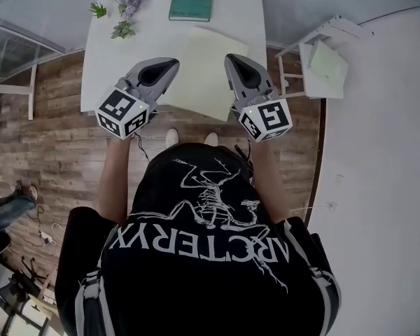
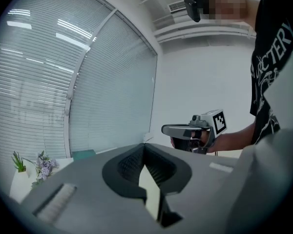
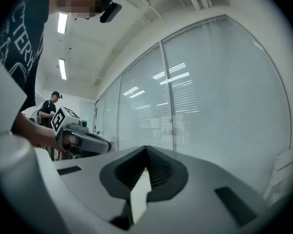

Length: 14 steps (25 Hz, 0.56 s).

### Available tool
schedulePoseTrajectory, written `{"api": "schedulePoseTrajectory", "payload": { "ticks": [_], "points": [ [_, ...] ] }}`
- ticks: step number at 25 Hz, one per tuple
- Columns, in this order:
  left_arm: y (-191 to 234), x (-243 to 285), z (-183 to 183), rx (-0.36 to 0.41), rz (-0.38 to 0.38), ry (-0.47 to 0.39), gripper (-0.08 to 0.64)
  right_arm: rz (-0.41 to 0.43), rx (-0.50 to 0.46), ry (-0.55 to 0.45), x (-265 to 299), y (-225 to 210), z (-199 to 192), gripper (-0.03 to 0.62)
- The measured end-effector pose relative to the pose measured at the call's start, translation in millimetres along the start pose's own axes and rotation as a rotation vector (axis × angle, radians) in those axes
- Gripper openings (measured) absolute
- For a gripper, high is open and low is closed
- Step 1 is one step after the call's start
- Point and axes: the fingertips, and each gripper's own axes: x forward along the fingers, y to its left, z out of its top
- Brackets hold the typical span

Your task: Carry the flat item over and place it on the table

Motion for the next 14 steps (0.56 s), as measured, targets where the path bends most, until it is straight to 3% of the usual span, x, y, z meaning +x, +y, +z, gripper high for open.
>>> {"api": "schedulePoseTrajectory", "payload": {
  "ticks": [14],
  "points": [
    [-4.5,-3.5,-0.2,0.025,0.003,0.002,0.009,0.001,-0.007,0.011,-2.2,3.9,-1.3,0.011]
  ]
}}
